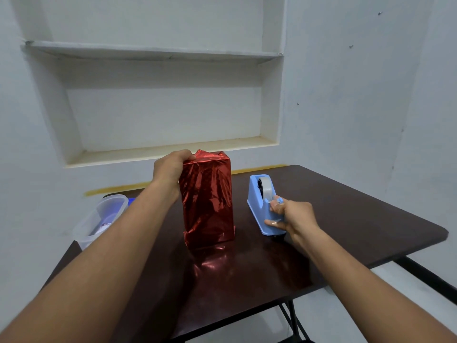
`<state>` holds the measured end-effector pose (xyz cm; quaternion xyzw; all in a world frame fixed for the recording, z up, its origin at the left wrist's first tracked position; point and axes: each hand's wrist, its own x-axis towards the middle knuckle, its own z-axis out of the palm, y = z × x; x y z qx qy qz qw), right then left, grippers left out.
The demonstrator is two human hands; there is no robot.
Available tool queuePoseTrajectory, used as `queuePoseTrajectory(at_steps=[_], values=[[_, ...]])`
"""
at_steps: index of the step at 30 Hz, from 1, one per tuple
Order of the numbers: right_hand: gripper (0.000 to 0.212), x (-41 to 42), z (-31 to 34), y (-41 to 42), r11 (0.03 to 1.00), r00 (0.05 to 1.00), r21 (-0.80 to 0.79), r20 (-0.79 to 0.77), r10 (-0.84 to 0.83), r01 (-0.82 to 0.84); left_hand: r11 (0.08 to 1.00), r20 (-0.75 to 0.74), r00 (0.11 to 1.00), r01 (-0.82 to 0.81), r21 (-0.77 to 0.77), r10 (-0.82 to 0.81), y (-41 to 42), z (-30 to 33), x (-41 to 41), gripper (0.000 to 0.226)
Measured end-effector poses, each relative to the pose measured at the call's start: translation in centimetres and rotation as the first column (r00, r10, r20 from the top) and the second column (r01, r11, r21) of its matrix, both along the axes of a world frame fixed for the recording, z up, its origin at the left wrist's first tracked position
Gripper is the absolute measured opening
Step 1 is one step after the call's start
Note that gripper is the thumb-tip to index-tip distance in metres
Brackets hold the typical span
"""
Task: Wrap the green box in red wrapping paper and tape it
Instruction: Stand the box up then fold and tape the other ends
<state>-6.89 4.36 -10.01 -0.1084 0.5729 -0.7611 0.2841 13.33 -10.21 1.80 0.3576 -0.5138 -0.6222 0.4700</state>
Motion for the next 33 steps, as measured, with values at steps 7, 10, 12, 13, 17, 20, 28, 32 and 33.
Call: queuePoseTrajectory(at_steps=[7,10,12,13,17,20,28,32,33], values=[[0.028,-1.2,0.0,-0.3,0.992,0.996,0.123,-0.088,-0.024,0.035,1.0,0.004,1.0,0.004,-0.005,-0.004,-0.1,-0.1,-0.1,0.009],[0.029,-1.0,0.5,-0.1,0.981,0.986,0.187,-0.165,-0.018,0.049,1.0,0.01,1.0,0.001,-0.008,-0.001,-0.1,-0.1,-0.1,0.009],[0.03,-0.9,0.8,0.1,0.974,0.976,0.217,-0.217,-0.013,0.061,1.0,0.013,1.0,0.002,-0.007,-0.002,-0.2,-0.1,-0.2,0.008],[0.03,-0.9,0.9,0.2,0.968,0.968,0.237,-0.25,-0.015,0.077,1.0,0.015,1.0,0.002,-0.007,-0.001,-0.2,-0.2,-0.2,0.008],[0.025,-0.8,-0.1,0.9,0.927,0.895,0.35,-0.445,0.037,0.136,1.0,0.013,1.0,0.0,-0.009,0.0,-0.4,-0.3,-0.3,0.009],[0.01,-1.4,-1.4,1.7,0.949,0.934,0.315,-0.347,0.09,0.025,1.0,0.022,1.0,0.006,-0.011,-0.005,-0.5,-0.4,-0.4,0.009],[0.011,1.2,3.6,4.5,0.962,0.718,0.257,-0.686,0.118,0.087,1.0,0.019,1.0,0.004,-0.031,-0.003,-1.0,-0.6,-0.3,0.008],[0.014,3.0,8.7,3.4,0.973,0.589,0.219,-0.778,0.216,-0.068,1.0,0.023,1.0,0.007,-0.028,-0.007,-0.6,-0.5,-0.2,0.005],[0.016,3.4,10.0,2.9,0.971,0.546,0.221,-0.805,0.232,-0.087,1.0,0.021,1.0,0.007,-0.025,-0.007,-0.5,-0.5,-0.2,0.004]])
